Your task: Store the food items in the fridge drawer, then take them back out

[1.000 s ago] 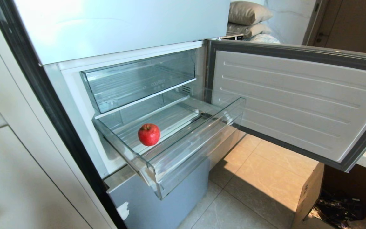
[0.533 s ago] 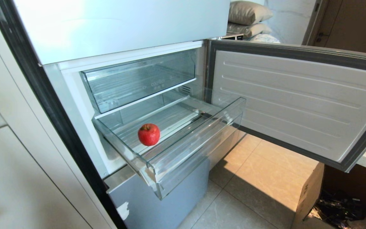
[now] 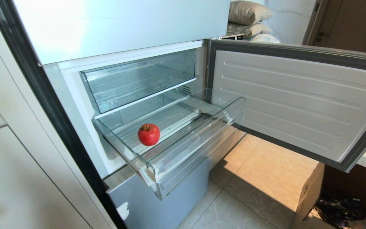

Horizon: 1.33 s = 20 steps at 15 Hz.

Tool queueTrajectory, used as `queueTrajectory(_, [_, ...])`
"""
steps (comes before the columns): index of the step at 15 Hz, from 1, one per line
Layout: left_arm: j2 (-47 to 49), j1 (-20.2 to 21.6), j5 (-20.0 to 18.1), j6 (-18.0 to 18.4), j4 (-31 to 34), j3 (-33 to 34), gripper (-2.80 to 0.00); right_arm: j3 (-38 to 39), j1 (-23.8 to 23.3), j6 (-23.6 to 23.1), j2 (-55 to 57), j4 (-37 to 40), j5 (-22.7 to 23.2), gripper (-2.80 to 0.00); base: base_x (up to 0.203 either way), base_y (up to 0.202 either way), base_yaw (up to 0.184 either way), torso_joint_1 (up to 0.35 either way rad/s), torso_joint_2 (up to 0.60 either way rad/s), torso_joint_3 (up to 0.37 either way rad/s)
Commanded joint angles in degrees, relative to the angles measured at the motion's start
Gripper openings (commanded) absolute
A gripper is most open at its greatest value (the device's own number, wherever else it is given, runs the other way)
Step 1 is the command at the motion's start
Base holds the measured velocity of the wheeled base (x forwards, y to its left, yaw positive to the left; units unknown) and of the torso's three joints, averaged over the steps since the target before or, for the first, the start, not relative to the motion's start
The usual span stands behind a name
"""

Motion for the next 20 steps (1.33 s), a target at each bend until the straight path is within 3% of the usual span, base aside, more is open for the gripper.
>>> queueTrajectory(1, [0.1,0.0,0.0,0.0,0.0,0.0,-2.8,-3.0,-0.8,-0.2,4.3,-1.3,0.0,0.0,0.0,0.0,0.0,0.0,0.0,0.0])
queueTrajectory(8, [0.1,0.0,0.0,0.0,0.0,0.0,-2.8,-10.3,-0.5,0.1,13.7,-12.1,1.4,0.0,0.0,0.0,0.0,0.0,0.0,0.0])
queueTrajectory(20, [0.1,0.0,0.0,0.0,0.0,0.0,-2.8,-14.5,-0.6,-0.1,20.9,-12.7,1.4,0.0,0.0,0.0,0.0,0.0,0.0,0.0])
